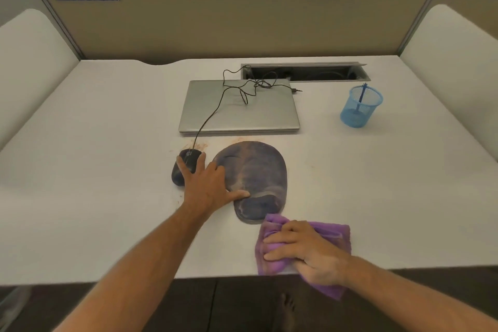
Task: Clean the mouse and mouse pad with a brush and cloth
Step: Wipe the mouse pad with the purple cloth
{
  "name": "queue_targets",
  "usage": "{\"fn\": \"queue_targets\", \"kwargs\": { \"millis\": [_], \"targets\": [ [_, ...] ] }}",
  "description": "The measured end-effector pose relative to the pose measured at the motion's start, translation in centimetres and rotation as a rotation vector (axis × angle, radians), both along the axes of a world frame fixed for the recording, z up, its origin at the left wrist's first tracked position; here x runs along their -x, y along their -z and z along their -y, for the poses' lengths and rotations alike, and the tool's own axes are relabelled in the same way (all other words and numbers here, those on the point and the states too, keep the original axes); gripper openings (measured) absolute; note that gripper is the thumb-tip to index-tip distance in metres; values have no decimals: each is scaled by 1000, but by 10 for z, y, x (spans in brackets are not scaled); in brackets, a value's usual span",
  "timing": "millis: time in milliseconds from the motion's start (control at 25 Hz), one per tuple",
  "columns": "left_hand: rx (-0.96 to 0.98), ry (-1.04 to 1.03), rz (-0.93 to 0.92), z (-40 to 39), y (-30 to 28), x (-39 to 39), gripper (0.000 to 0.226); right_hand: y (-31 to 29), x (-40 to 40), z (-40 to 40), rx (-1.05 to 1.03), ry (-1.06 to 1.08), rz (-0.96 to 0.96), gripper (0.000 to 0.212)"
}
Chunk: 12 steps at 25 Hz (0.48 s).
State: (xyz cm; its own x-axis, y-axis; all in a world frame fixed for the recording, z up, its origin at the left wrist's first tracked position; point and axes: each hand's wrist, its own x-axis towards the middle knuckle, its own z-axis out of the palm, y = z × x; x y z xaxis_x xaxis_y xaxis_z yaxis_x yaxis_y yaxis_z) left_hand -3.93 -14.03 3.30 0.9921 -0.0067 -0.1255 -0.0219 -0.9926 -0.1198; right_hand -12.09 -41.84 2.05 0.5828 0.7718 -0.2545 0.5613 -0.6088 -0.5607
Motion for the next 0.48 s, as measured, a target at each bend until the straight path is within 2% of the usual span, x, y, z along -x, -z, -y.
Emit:
{"fn": "queue_targets", "kwargs": {
  "millis": [160,320,400,480],
  "targets": [
    [32,2,5,-1,1,5,98,-10,41,26,-24,-82,-114,53],
    [109,-16,26,-7,2,4,94,-9,82,73,68,-124,-73,53],
    [147,-38,49,-11,2,1,95,-15,78,76,5,-29,-203,57],
    [175,-49,81,-10,2,0,90,-24,68,76,-68,193,-325,59]
  ]
}}
